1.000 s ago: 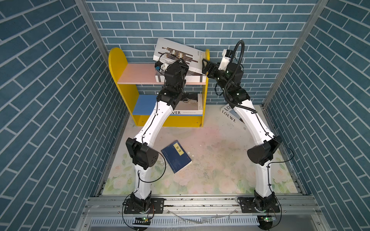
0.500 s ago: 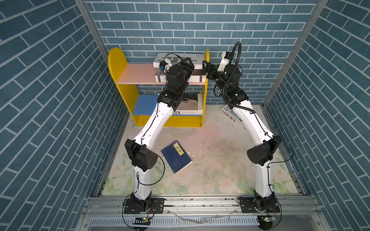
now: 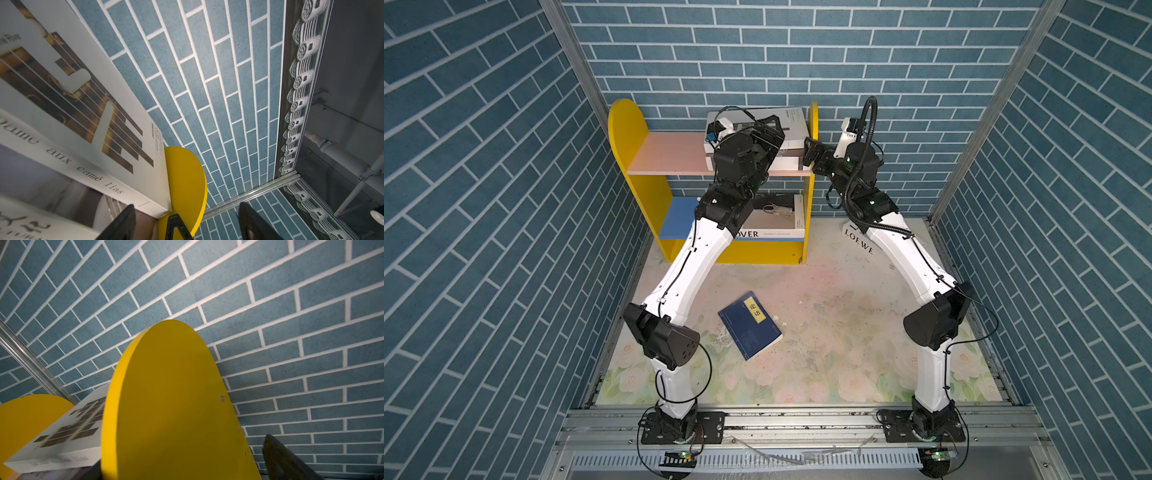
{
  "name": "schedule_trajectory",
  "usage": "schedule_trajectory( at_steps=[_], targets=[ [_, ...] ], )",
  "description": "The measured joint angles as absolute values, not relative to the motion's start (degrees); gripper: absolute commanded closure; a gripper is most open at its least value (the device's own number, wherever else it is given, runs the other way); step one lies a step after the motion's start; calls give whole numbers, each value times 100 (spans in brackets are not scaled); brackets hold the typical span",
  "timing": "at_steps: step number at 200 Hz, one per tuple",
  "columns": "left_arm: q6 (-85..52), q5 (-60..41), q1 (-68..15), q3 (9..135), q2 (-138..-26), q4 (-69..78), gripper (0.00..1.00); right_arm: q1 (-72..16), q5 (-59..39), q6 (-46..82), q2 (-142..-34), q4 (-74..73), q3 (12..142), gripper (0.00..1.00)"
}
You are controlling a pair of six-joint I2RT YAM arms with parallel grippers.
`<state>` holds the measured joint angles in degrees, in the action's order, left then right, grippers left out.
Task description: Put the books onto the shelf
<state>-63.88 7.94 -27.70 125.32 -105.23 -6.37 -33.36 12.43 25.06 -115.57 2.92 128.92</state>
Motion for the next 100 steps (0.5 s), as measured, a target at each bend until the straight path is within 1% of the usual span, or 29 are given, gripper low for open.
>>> schedule_trajectory(
  at_steps=[21, 33, 48, 57, 77, 100],
  targets=[
    [-5931, 427, -2635, 12615, -10390, -825, 16, -3339, 1223, 2488, -11321, 187, 12639, 2],
    [-5647, 54, -2416, 12803, -10357, -1061, 17, -3339, 1192, 2418, -11157, 91, 12453, 2],
    [-5398, -600, -1931, 13150, -10350, -1463, 18, -3345, 1133, 2342, -10938, -16, 12226, 2],
    [-5249, -1024, -1496, 13364, -10350, -1763, 19, -3347, 1100, 2287, -10818, -93, 12110, 2],
    [-4910, -1678, -681, 13607, -10348, -2362, 19, -3350, 1026, 2196, -10591, -217, 11902, 2],
    [-4602, -2241, -143, 13616, -10361, -2956, 20, -3361, 963, 2145, -10385, -301, 11695, 1]
  ],
)
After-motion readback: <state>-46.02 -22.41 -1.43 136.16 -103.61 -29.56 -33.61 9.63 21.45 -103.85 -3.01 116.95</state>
